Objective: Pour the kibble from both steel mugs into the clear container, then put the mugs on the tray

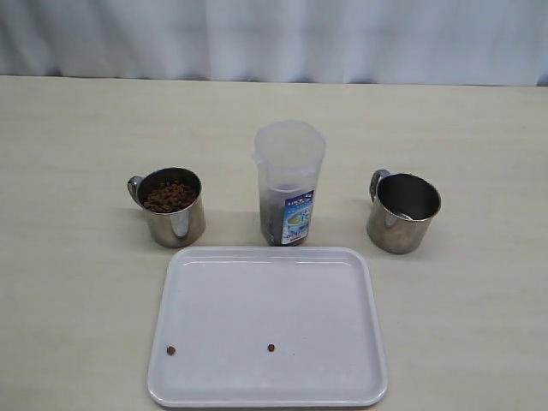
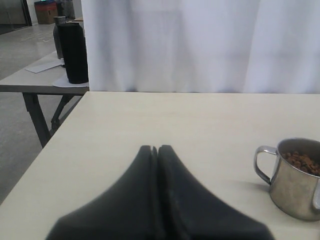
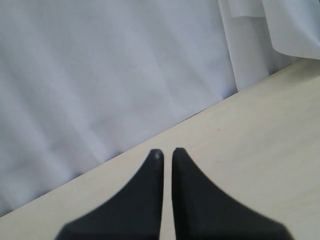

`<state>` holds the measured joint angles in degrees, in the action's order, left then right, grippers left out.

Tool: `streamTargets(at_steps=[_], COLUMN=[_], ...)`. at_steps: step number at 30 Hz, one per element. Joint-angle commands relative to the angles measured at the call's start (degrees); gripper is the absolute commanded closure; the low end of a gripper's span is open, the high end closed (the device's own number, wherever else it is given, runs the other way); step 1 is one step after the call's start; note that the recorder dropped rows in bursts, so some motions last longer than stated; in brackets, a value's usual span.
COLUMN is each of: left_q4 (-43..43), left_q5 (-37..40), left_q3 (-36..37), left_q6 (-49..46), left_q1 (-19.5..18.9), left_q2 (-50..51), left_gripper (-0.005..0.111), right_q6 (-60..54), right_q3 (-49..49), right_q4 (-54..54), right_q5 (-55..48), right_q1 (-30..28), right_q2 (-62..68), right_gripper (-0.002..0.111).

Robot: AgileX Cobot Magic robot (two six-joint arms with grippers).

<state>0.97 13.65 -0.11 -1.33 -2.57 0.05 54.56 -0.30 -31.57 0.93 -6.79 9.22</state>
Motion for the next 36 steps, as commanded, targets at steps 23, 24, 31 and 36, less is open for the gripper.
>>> streamTargets(at_steps=[23,24,31,36], left_q4=[-0.2,-0.2,-0.2,-0.2], left_q5=[-0.58,-0.58,-0.58,-0.58], left_q3=[0.11,0.11,0.11,0.11], left_q6=[0.09,0.09,0.09,0.09], left_q1=[0.28,0.28,0.28,0.28], left_q2=[-0.05,-0.05,-0.05,-0.05], left_gripper=[0.107,0.107,0.107,0.107], right_q6=[-56.93,-56.93,-57.04,-57.04], right_q3=[0.3,0.3,0.3,0.3], right_q4=[35.42,35.42,33.65,33.65], right_q5=[-11.98,-11.98,-11.98,-11.98], right_q1=[0.32,0.32,8.88,13.36], right_q2=[-9.22,-9.22,-9.22,-9.22], right_gripper=[0.104,0.104,0.104,0.104])
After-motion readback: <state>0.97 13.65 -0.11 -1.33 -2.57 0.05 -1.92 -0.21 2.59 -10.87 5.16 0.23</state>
